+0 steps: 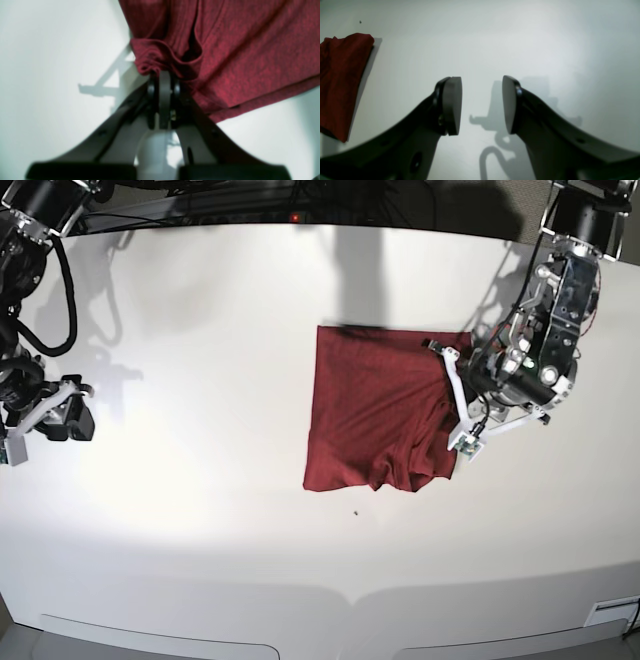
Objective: Fold the T-shirt properly
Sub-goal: 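Grasp the shirt corner with the left gripper and move the right gripper in, then grasp opposite shirt corners with both grippers and lift the bundle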
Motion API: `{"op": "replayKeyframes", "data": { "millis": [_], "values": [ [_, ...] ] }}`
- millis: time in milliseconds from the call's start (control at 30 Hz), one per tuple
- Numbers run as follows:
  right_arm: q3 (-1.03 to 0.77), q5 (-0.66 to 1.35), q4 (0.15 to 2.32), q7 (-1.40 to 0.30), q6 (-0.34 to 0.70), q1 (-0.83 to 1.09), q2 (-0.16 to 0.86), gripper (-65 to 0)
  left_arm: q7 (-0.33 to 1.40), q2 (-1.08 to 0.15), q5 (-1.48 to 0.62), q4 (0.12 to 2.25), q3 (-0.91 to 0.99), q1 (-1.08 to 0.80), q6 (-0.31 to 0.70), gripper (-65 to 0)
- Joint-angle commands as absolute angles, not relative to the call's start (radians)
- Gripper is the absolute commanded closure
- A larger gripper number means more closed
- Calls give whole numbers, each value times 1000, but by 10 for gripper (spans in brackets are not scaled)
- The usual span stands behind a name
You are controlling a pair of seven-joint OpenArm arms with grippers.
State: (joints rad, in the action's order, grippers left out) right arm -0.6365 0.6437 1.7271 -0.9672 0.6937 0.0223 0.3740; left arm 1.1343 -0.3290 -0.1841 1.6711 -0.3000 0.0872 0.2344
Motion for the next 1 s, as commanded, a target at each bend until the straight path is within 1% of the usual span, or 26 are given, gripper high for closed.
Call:
{"op": "replayKeyframes", "data": {
  "millis": [0, 100, 200, 233, 267, 333, 400, 467, 533, 667, 767, 867, 967],
  "values": [
    [-624, 682, 1743, -952, 698, 9, 390, -265, 1141, -332, -186, 1689, -295, 102, 228, 0],
    [-540, 722, 1743, -966, 698, 6, 390, -265, 1163, -332, -194, 1689, -295, 99, 228, 0],
    [-402, 714, 1743, -963, 698, -12, 390, -265, 1216, -333, -212, 1689, -295, 99, 227, -185],
    [-352, 712, 1743, -957, 698, -25, 390, -265, 1229, -333, -214, 1689, -295, 99, 221, -236],
    [-299, 710, 1743, -941, 698, -41, 390, -265, 1238, -332, -214, 1689, -295, 99, 203, -277],
    [-196, 710, 1743, -888, 698, -84, 390, -265, 1238, -333, -209, 1689, -295, 99, 186, -324],
    [-100, 675, 1739, -826, 679, -142, 381, -265, 1239, -333, -210, 1689, -295, 99, 186, -331],
    [-21, 580, 1715, -807, 616, -213, 341, -265, 1242, -333, -210, 1689, -295, 99, 186, -331],
    [39, 545, 1650, -787, 602, -279, 294, -265, 1238, -332, -210, 1689, -295, 97, 186, -331],
    [117, 514, 1411, -717, 602, -407, 189, -265, 1188, -332, -217, 1689, -295, 97, 186, -331],
    [126, 416, 1192, -693, 606, -498, 100, -265, 1178, -328, -230, 1689, -296, 96, 186, -331],
    [126, 326, 1005, -628, 606, -563, 40, -265, 1176, -313, -229, 1689, -295, 89, 186, -331],
    [126, 226, 877, -580, 606, -593, 0, -265, 1114, -294, -229, 1689, -296, 55, 186, -330]
  ]
}}
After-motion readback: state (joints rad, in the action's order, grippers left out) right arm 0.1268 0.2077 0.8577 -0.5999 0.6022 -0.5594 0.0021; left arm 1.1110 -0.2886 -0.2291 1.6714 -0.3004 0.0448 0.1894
